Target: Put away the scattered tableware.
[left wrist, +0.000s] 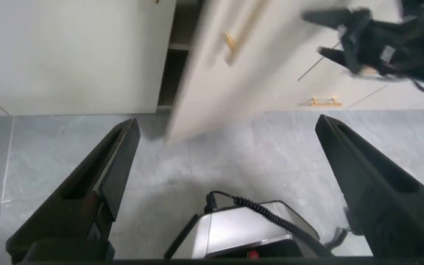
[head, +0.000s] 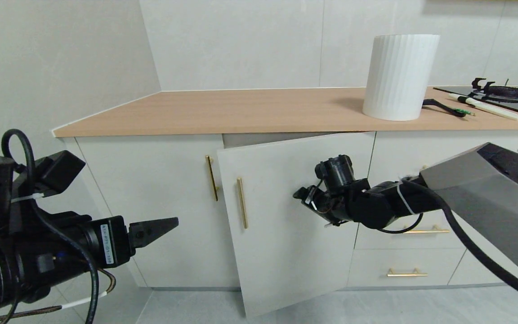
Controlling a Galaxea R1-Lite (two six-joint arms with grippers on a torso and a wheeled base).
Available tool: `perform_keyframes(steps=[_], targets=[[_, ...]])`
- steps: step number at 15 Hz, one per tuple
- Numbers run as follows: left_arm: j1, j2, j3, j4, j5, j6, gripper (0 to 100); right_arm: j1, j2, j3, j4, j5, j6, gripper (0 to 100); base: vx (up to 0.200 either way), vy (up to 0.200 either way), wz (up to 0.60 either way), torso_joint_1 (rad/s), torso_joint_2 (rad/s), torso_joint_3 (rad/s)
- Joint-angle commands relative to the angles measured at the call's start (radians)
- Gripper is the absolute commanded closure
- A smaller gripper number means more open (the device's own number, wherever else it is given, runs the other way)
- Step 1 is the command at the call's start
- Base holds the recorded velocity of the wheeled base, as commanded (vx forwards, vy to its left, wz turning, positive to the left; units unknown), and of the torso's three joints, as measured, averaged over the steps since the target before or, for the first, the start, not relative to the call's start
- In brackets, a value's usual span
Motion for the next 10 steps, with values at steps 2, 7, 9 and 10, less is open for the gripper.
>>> perform_keyframes(steps=[2, 7, 9, 10], targets=[[0.000, 0.000, -0.001, 0.000, 0.001, -0.001, 0, -0.029, 0.084, -0.085, 0.002, -0.006, 0.053, 0, 0.000, 0.000, 0.00, 0.000, 0.00, 0.000], [0.000, 0.001, -0.001, 0.000, -0.001, -0.001, 0, -0.075, 0.114, -0.148, 0.007, -0.013, 0.116, 0, 0.000, 0.000, 0.00, 0.000, 0.00, 0.000], [0.000, 0.001, -0.001, 0.000, -0.001, -0.001, 0, -0.083, 0.121, -0.159, 0.007, -0.030, 0.121, 0, 0.000, 0.000, 0.00, 0.000, 0.00, 0.000], [0.000, 0.001, -0.001, 0.000, -0.001, -0.001, 0, -0.089, 0.125, -0.169, 0.007, -0.039, 0.121, 0, 0.000, 0.000, 0.00, 0.000, 0.00, 0.000]])
